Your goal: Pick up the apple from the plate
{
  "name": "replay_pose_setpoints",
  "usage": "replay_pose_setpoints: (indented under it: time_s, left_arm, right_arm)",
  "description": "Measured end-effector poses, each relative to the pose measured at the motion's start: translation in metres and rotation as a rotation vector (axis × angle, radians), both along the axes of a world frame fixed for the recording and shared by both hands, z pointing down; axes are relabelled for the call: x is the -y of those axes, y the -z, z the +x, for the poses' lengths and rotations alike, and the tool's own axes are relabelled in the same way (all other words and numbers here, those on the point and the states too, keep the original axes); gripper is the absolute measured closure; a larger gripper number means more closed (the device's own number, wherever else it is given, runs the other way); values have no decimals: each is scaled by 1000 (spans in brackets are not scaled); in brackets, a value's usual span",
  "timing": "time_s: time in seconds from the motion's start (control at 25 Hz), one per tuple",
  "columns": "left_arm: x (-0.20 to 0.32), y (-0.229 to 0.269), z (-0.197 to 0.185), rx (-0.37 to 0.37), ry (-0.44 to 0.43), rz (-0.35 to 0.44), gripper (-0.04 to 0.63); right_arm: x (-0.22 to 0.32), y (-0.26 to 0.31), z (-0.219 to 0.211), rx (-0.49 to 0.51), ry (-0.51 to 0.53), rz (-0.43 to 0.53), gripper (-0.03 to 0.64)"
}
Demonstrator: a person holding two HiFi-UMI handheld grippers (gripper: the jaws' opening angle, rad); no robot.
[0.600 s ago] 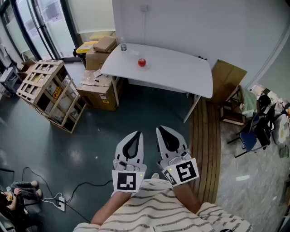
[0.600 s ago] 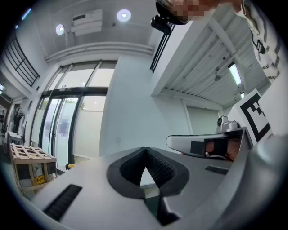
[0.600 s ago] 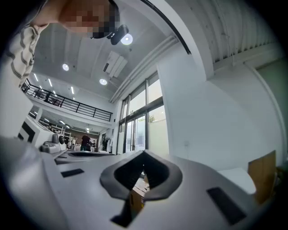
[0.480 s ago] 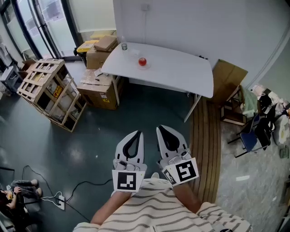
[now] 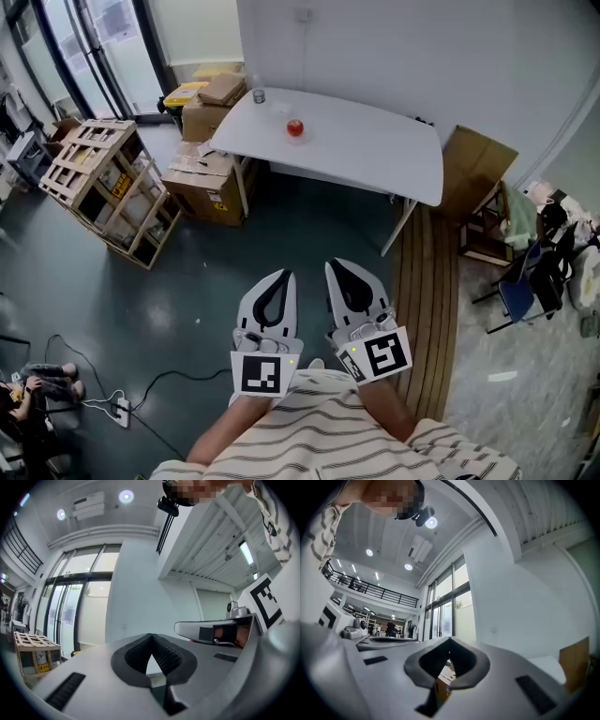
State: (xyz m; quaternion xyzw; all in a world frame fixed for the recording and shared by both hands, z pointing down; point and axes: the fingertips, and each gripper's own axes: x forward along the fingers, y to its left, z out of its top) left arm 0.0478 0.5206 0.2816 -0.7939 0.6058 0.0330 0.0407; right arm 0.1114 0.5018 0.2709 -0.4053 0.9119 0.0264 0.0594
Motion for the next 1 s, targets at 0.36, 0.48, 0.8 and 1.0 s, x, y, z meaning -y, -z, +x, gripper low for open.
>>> replay_pose_setpoints:
  time_s: [0.36,0.48,0.8,1.0]
  left_arm:
    - [6,-4,25,9,39,-14,592]
    - [15,-12,26,2,43,-42,592]
    - [72,-32,12,-12,0,-59,592]
    - [130,-27,-5,-6,-39,-37,592]
  right_arm:
    - [9,-15,31,8,14,-28,604]
    - [18,-16,32,9,14,-34,604]
    - [68,-36,19,-16,-19,-62,604]
    - [117,-27,-5,-16,-21,-38,604]
